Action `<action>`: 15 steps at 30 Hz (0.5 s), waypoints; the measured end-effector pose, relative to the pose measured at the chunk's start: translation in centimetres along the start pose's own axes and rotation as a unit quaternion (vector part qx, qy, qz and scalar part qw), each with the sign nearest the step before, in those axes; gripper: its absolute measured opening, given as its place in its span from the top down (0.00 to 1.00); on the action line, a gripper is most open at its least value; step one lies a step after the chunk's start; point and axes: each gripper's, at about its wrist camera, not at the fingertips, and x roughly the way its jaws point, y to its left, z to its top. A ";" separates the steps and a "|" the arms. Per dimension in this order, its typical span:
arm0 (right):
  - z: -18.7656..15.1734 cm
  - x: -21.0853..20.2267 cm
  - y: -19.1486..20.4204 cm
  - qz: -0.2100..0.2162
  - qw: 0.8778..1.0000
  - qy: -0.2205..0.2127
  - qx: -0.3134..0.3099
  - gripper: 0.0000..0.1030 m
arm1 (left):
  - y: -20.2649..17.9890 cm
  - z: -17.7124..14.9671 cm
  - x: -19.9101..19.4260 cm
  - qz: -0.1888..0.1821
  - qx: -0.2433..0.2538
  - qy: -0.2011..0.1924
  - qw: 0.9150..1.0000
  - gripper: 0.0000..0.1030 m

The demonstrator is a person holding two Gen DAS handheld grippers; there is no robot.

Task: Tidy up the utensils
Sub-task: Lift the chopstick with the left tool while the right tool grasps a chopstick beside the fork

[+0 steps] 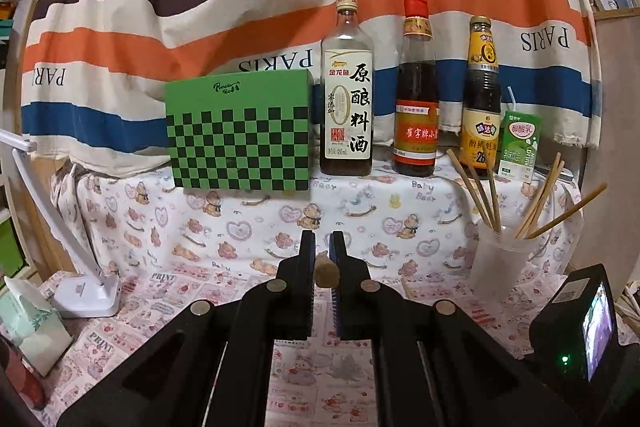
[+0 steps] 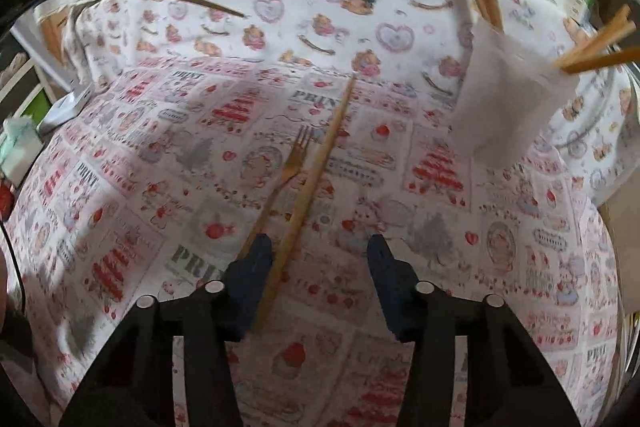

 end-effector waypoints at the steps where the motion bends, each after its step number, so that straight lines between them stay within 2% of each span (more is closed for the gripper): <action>1: 0.0 0.0 0.0 -0.004 1.000 -0.001 0.001 0.64 | 0.1 0.0 -0.1 0.000 -0.003 -0.001 1.000 0.94; 5: 0.1 -0.1 -0.2 -0.027 1.000 -0.006 0.000 0.81 | 0.1 0.0 0.0 0.002 -0.003 0.001 1.000 0.94; 6: 0.1 -0.1 -0.4 -0.030 1.000 -0.006 0.004 0.89 | 0.1 0.1 0.0 0.006 -0.003 0.000 1.000 0.94; 9: 0.3 -0.5 -1.1 -0.041 0.999 -0.020 0.021 0.91 | 0.2 0.1 -0.3 0.022 -0.007 -0.012 1.000 0.94; 11: 0.5 -1.7 -1.8 -0.040 0.997 -0.056 0.039 0.91 | 0.3 0.2 -0.4 0.018 -0.008 -0.017 1.000 0.94; 15: 0.7 -5.1 -3.3 0.000 0.986 -0.143 0.083 0.92 | 0.3 0.2 -0.6 0.016 -0.011 -0.021 1.000 0.94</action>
